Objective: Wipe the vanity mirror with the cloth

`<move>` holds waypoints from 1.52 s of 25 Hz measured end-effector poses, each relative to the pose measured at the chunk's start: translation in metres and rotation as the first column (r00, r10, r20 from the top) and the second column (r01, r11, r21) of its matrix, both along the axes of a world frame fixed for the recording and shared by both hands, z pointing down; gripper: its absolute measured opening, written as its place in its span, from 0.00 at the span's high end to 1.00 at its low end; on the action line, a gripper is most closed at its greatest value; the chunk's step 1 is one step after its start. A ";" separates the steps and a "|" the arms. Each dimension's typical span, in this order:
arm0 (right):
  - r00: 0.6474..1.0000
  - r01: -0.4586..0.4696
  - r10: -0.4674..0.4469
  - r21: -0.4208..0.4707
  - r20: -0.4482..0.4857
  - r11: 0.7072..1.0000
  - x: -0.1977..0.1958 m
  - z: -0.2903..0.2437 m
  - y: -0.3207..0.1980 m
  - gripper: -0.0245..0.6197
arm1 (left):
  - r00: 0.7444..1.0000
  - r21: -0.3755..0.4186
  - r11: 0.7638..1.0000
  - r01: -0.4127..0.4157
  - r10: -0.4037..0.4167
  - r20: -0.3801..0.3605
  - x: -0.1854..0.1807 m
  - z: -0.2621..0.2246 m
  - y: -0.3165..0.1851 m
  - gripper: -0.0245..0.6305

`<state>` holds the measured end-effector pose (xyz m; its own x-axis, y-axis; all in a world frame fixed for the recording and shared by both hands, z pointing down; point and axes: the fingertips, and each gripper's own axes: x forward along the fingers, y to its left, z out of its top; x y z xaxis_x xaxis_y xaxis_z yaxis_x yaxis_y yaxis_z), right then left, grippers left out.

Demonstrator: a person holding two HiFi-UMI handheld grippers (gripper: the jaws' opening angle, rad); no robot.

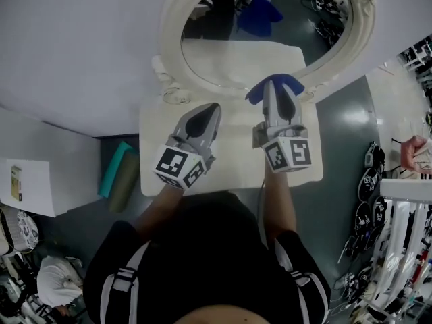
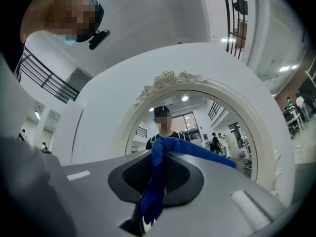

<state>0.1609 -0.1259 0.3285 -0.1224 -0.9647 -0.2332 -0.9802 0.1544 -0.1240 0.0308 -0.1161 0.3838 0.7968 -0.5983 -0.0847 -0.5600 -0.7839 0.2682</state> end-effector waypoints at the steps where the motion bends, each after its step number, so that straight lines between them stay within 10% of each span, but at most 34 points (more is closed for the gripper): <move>1: 1.000 -0.013 0.013 -0.016 -0.004 1.000 0.005 0.005 0.003 0.90 | 1.000 -0.002 1.000 -0.005 0.005 -0.001 0.003 0.002 -0.001 0.95; 15: 0.995 -0.083 0.092 -0.239 0.025 0.967 0.018 0.102 0.062 0.91 | 0.999 -0.025 1.000 -0.015 0.015 0.037 0.027 0.026 0.011 0.95; 38: 0.995 -0.071 0.086 -0.251 0.052 0.965 0.014 0.110 0.070 0.91 | 0.998 -0.041 0.999 -0.036 0.038 0.047 0.034 0.032 0.014 0.95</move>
